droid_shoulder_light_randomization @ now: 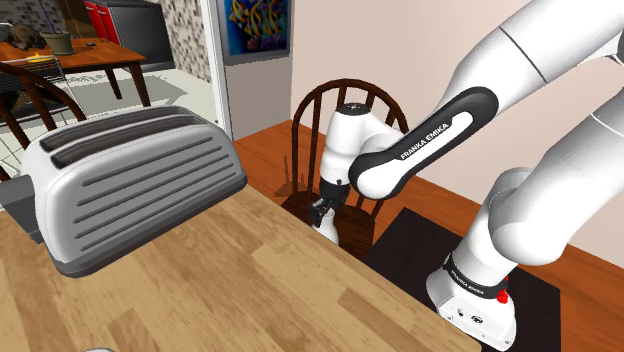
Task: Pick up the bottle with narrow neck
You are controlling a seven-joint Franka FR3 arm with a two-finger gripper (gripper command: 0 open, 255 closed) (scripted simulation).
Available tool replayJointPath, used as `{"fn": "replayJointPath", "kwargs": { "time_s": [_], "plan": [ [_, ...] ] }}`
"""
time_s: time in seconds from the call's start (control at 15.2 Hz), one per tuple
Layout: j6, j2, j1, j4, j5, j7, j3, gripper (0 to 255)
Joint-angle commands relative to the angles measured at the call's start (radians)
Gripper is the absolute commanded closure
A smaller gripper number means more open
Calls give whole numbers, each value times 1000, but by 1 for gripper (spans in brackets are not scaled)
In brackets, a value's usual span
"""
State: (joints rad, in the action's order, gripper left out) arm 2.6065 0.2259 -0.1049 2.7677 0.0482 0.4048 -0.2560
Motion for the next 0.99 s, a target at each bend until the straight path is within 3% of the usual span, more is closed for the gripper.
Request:
{"fn": "replayJointPath", "kwargs": {
  "time_s": [0.0, 0.79, 0.92],
  "plan": [
    [-34, 20, -2, -2, 8, -1, 4, 255],
    [-246, 173, -19, -62, 35, -28, 27, 255],
    [-249, 175, -19, -63, 36, -28, 28, 255]
  ]
}}
